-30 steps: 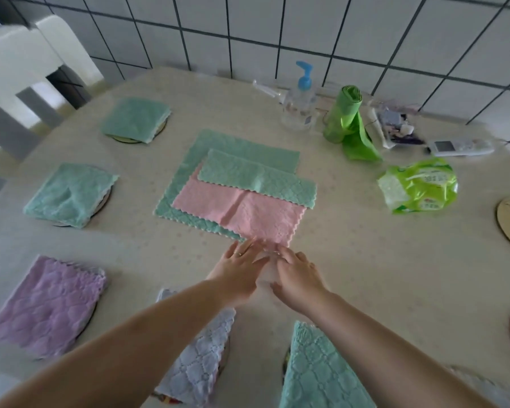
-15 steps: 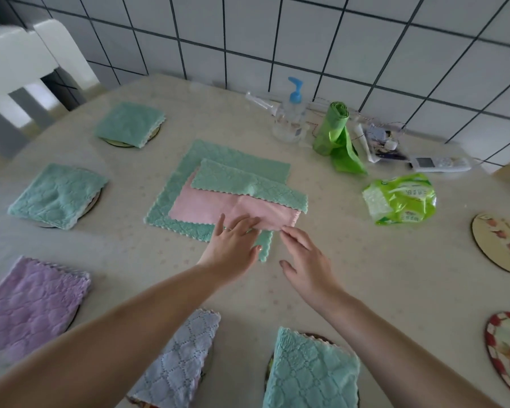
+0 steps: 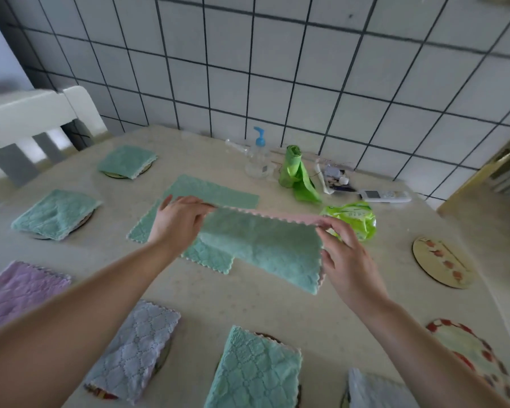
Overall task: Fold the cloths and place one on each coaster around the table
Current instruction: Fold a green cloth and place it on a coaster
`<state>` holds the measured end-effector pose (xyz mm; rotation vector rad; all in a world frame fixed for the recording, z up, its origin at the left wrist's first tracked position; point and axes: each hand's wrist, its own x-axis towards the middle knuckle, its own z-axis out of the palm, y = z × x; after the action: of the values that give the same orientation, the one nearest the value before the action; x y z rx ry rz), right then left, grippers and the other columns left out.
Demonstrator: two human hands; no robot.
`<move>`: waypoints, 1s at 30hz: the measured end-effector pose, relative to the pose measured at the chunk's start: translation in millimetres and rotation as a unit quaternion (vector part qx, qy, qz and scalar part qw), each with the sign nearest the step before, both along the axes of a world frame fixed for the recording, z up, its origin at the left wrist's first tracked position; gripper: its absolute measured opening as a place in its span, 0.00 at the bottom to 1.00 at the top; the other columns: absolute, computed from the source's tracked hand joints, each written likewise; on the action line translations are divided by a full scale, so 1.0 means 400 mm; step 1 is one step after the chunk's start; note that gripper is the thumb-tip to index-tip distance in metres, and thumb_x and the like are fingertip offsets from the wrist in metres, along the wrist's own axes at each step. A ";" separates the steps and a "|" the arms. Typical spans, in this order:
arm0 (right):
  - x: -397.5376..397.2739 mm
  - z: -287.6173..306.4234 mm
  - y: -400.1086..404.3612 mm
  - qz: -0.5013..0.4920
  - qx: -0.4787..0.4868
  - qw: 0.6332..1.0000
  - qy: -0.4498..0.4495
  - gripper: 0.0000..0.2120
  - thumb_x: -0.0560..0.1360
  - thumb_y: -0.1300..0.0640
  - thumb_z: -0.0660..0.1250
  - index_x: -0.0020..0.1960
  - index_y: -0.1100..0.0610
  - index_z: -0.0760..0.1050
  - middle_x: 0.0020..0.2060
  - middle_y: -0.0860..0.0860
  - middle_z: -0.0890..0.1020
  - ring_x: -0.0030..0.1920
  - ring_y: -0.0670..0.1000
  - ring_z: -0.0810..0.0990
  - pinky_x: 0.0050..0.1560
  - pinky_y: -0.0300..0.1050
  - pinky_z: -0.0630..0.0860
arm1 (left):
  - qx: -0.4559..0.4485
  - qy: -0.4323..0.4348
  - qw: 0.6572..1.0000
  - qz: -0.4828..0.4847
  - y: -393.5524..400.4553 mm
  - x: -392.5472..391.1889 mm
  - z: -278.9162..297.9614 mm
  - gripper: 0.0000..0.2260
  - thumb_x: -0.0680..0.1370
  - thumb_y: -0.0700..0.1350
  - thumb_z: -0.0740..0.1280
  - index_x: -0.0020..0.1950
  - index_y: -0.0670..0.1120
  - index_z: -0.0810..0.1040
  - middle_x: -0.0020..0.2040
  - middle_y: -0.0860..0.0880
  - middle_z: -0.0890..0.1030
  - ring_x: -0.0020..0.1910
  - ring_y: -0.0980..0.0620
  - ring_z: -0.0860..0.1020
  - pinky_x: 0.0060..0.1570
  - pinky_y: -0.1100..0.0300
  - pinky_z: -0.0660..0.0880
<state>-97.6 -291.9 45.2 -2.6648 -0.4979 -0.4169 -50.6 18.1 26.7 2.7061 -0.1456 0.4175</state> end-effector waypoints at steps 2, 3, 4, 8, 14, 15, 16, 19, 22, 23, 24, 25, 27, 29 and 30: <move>-0.026 0.021 -0.061 -0.006 0.014 1.000 -0.021 0.19 0.71 0.68 0.66 0.60 0.58 0.76 0.62 0.49 0.71 0.56 0.49 0.77 0.50 0.47 0.77 | -0.048 -0.041 0.998 -0.019 -0.056 -0.031 0.044 0.12 0.76 0.37 0.65 0.52 0.50 0.83 0.50 0.50 0.82 0.50 0.47 0.79 0.52 0.58 0.70; -0.039 0.033 -0.093 -0.012 0.021 0.999 -0.023 0.18 0.71 0.68 0.66 0.60 0.57 0.77 0.60 0.49 0.72 0.54 0.50 0.77 0.50 0.45 0.75 | -0.070 -0.057 0.996 -0.021 -0.087 -0.050 0.068 0.11 0.76 0.36 0.65 0.51 0.48 0.83 0.50 0.50 0.81 0.49 0.48 0.79 0.47 0.62 0.69; -0.053 0.046 -0.125 -0.018 0.027 0.999 -0.027 0.18 0.71 0.68 0.66 0.59 0.56 0.78 0.58 0.50 0.73 0.53 0.52 0.78 0.50 0.43 0.73 | -0.087 -0.073 0.993 -0.021 -0.117 -0.068 0.090 0.11 0.76 0.36 0.64 0.51 0.47 0.83 0.50 0.50 0.81 0.48 0.49 0.79 0.44 0.64 0.69; -0.100 0.107 -0.246 -0.035 0.047 0.996 -0.067 0.17 0.71 0.68 0.67 0.59 0.58 0.78 0.53 0.52 0.74 0.54 0.53 0.75 0.54 0.42 0.68 | -0.119 -0.123 0.984 -0.041 -0.227 -0.141 0.172 0.12 0.76 0.35 0.64 0.50 0.48 0.83 0.48 0.50 0.80 0.46 0.50 0.79 0.45 0.61 0.71; -0.162 0.181 -0.386 -0.028 0.116 0.981 -0.150 0.13 0.73 0.67 0.67 0.56 0.59 0.80 0.49 0.50 0.73 0.49 0.41 0.69 0.50 0.29 0.65 | -0.092 -0.169 0.977 -0.097 -0.335 -0.243 0.271 0.12 0.75 0.34 0.64 0.50 0.48 0.83 0.48 0.54 0.79 0.46 0.56 0.77 0.47 0.62 0.71; -0.170 0.186 -0.402 -0.027 0.123 0.979 -0.161 0.13 0.73 0.67 0.67 0.56 0.59 0.80 0.49 0.50 0.73 0.49 0.41 0.70 0.50 0.29 0.67 | -0.084 -0.172 0.976 -0.102 -0.343 -0.252 0.280 0.12 0.75 0.34 0.64 0.50 0.48 0.83 0.47 0.55 0.79 0.46 0.57 0.77 0.47 0.65 0.71; -0.179 0.192 -0.415 -0.024 0.128 0.977 -0.168 0.13 0.72 0.67 0.67 0.55 0.59 0.80 0.49 0.49 0.73 0.49 0.42 0.71 0.50 0.28 0.68 | -0.083 -0.172 0.976 -0.108 -0.349 -0.260 0.289 0.12 0.75 0.34 0.65 0.50 0.48 0.83 0.46 0.56 0.79 0.46 0.58 0.77 0.48 0.68 0.70; -0.196 0.210 -0.438 -0.027 0.170 0.967 -0.190 0.12 0.72 0.69 0.67 0.51 0.59 0.82 0.46 0.48 0.73 0.47 0.40 0.71 0.50 0.27 0.69 | -0.149 -0.145 0.970 -0.123 -0.363 -0.270 0.304 0.11 0.75 0.34 0.66 0.48 0.48 0.83 0.43 0.59 0.80 0.44 0.63 0.78 0.48 0.73 0.69; -0.184 0.230 -0.439 -0.058 0.159 0.977 -0.127 0.11 0.73 0.66 0.66 0.50 0.55 0.82 0.45 0.46 0.73 0.44 0.37 0.73 0.44 0.28 0.71 | -0.087 -0.025 0.983 -0.157 -0.372 -0.242 0.286 0.08 0.74 0.39 0.69 0.48 0.51 0.84 0.39 0.61 0.79 0.44 0.62 0.78 0.52 0.63 0.74; -0.175 0.228 -0.437 -0.070 0.131 0.987 -0.067 0.11 0.74 0.64 0.65 0.50 0.53 0.82 0.46 0.45 0.74 0.42 0.39 0.74 0.40 0.30 0.71 | -0.048 0.031 0.985 -0.160 -0.374 -0.229 0.269 0.08 0.74 0.41 0.69 0.48 0.53 0.84 0.41 0.62 0.79 0.46 0.58 0.79 0.54 0.57 0.75; -0.163 0.222 -0.435 -0.081 0.109 0.991 -0.017 0.10 0.75 0.63 0.65 0.50 0.52 0.82 0.46 0.45 0.74 0.40 0.42 0.74 0.38 0.32 0.71 | -0.032 0.068 0.986 -0.147 -0.376 -0.219 0.254 0.08 0.75 0.42 0.69 0.48 0.54 0.83 0.43 0.61 0.79 0.47 0.56 0.79 0.54 0.55 0.75; -0.150 0.216 -0.434 -0.086 0.103 0.991 0.006 0.10 0.75 0.62 0.64 0.50 0.52 0.82 0.46 0.45 0.74 0.39 0.45 0.74 0.37 0.34 0.70 | -0.037 0.078 0.988 -0.127 -0.376 -0.206 0.245 0.08 0.75 0.43 0.68 0.48 0.54 0.83 0.45 0.59 0.79 0.48 0.55 0.79 0.54 0.56 0.74; -0.117 0.213 -0.430 -0.095 0.100 0.990 0.013 0.10 0.75 0.62 0.64 0.51 0.52 0.82 0.46 0.46 0.74 0.40 0.46 0.74 0.36 0.34 0.69 | -0.052 0.056 0.992 -0.096 -0.382 -0.180 0.242 0.10 0.76 0.41 0.66 0.50 0.54 0.83 0.49 0.55 0.81 0.49 0.53 0.79 0.52 0.58 0.74; -0.079 0.216 -0.425 -0.108 0.098 0.989 0.010 0.11 0.75 0.62 0.63 0.51 0.52 0.82 0.46 0.46 0.75 0.43 0.45 0.73 0.39 0.37 0.67 | -0.042 0.036 0.995 -0.083 -0.392 -0.154 0.254 0.12 0.77 0.40 0.63 0.52 0.53 0.82 0.52 0.53 0.81 0.50 0.51 0.78 0.51 0.58 0.73; -0.061 0.220 -0.424 -0.117 0.108 0.987 0.005 0.11 0.75 0.62 0.63 0.50 0.52 0.82 0.46 0.46 0.75 0.43 0.45 0.73 0.39 0.38 0.67 | -0.045 0.029 0.995 -0.079 -0.398 -0.140 0.264 0.12 0.77 0.39 0.63 0.52 0.53 0.82 0.53 0.52 0.81 0.51 0.51 0.78 0.51 0.58 0.73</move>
<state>-122.0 -461.4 133.3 -2.5189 -0.1276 -0.4944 -106.7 -140.9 132.5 2.5922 -0.3135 0.2914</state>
